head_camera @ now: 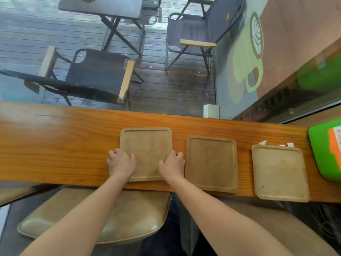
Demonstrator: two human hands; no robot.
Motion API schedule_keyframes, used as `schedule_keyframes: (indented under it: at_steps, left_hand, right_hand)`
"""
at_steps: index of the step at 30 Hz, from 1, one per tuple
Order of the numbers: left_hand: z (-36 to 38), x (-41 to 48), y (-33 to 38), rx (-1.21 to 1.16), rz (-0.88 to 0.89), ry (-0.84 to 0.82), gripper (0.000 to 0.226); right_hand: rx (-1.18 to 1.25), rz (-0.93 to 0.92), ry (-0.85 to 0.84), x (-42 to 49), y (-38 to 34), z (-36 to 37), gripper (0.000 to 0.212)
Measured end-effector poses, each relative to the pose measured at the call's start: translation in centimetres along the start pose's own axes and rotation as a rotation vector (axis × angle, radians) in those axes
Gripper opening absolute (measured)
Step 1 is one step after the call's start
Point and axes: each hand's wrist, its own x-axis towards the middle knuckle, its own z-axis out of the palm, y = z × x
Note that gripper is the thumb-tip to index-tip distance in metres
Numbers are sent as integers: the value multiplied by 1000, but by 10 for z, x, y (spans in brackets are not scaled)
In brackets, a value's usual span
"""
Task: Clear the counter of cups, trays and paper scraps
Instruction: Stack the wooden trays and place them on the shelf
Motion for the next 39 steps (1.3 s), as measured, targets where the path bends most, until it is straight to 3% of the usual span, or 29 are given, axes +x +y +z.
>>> schedule_keyframes:
  at_steps: [7,13,16,21,26,31,36,39]
  left_hand:
    - [-1,11,-14,-198,-188,-27,66]
    - [-8,2,-19,-391,-301,-21,72]
    - [-16,-10,-14,-517,-252,-27,61]
    - [-26,-39,27,-568,-95,-53,59]
    - [-21,-70,87,-556,90,-72,40]
    - [0,-98,143,-496,197,-117,29]
    - [32,-114,169,-449,194,-207,31]
    - [50,-116,167,-397,179,-230,28]
  right_hand:
    - [157,199,-97,7,-6,-9,66]
    - [380,251,-241,3,-9,-18,76]
    - [361,161,-207,-3,-10,-33,52]
    - [395,118,-120,-11,1,-81,35]
    - [471,141,1,-12,35,-140,41]
    - [495,155,92,-7,81,-191,30]
    - [427,214,114,-1,122,-212,34]
    - [407,249,85,5,143,-207,25]
